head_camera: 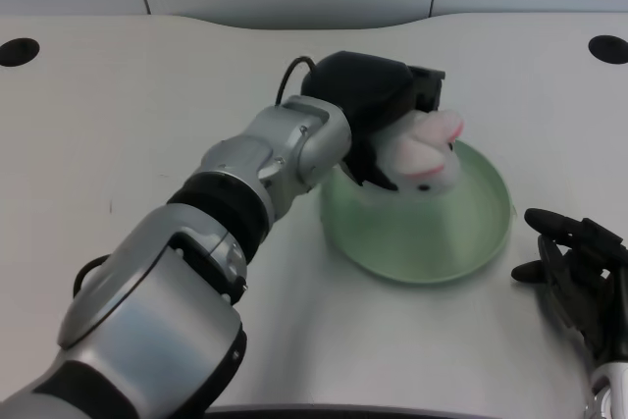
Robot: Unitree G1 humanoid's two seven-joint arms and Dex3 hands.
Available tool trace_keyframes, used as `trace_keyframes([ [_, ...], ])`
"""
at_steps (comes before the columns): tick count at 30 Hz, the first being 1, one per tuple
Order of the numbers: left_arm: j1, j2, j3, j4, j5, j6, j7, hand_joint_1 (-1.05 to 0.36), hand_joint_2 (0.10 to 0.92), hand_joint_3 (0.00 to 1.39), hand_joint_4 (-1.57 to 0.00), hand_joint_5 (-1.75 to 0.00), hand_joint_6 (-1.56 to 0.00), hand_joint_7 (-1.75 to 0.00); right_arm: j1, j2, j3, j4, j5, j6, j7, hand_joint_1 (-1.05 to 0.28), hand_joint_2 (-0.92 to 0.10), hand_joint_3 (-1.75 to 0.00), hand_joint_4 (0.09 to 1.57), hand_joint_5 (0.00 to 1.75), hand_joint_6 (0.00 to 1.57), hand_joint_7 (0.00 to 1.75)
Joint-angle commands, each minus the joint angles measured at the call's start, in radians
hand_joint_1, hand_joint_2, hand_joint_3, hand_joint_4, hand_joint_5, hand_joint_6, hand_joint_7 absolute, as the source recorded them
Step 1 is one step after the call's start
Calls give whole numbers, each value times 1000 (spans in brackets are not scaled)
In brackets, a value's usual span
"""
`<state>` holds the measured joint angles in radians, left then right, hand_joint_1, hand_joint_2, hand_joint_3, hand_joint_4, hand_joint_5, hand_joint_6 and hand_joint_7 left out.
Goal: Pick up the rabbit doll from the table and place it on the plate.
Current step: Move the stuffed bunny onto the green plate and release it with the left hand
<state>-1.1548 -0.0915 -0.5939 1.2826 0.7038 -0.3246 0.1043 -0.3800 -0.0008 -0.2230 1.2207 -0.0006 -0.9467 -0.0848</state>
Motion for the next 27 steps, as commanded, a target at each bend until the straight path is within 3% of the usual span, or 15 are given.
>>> trace_keyframes([
  [1,16,-7,-10,17,9,10,16,-294,652,474,-722,-1287,-715,-1137,3,-7,0,-4,1,-10,-17,-375,-921,-305,967,1085,931,351],
  [3,23,-16,-11,21,6,13,17,-322,791,232,-714,-1170,-831,-770,4,-4,2,-6,1,-9,-18,-380,-921,-313,956,1099,932,360],
  [4,26,-19,-15,22,9,12,19,-325,816,189,-706,-1169,-847,-723,5,-3,4,-6,-2,-11,-22,-382,-921,-314,953,1103,932,362],
  [7,33,-23,-25,26,13,10,19,-289,827,120,-689,-1279,-830,-831,7,-3,9,-7,-5,-16,-27,-372,-921,-319,917,1094,920,364],
  [12,35,-25,-41,31,22,28,14,-313,851,86,-638,-1282,-742,-892,9,-4,8,-7,-7,-9,-28,-388,-921,-316,909,1092,915,368],
  [13,33,-25,-41,32,22,32,4,-354,876,70,-652,-1556,-541,-1376,9,-3,7,-6,-5,-9,-25,-383,-921,-318,911,1093,912,369],
  [15,31,-24,-42,33,22,37,-5,-378,892,58,-660,-1706,-410,-1669,9,-3,5,-5,-3,-9,-21,-380,-921,-319,913,1094,911,369],
  [16,28,-20,-38,35,16,33,-23,-417,879,50,-603,-1649,-365,-1592,8,-3,5,-5,-3,-10,-22,-379,-921,-319,913,1094,910,370],
  [18,25,-16,-34,36,8,28,-46,-544,843,14,-454,-1329,-395,-997,7,-2,4,-4,-3,-12,-23,-376,-921,-321,911,1094,911,372],
  [20,22,-11,-41,37,17,26,-50,-568,837,5,-428,-1262,-413,-858,5,-4,3,-3,-4,-10,-25,-375,-921,-322,910,1094,910,373],
  [22,18,-3,-60,39,36,24,-50,-786,869,7,-142,-720,-285,-316,3,-4,2,-2,-3,-6,-27,-371,-921,-320,911,1093,912,377],
  [25,17,0,-67,40,43,29,-71,-929,913,38,-14,-137,-62,-46,0,-6,2,-2,-5,4,-31,-370,-921,-318,921,1097,912,382],
  [27,18,1,-66,40,41,31,-81,-961,919,55,-3,-35,-16,-11,-2,-9,0,2,-3,4,-27,-378,-921,-314,918,1097,908,382],
])
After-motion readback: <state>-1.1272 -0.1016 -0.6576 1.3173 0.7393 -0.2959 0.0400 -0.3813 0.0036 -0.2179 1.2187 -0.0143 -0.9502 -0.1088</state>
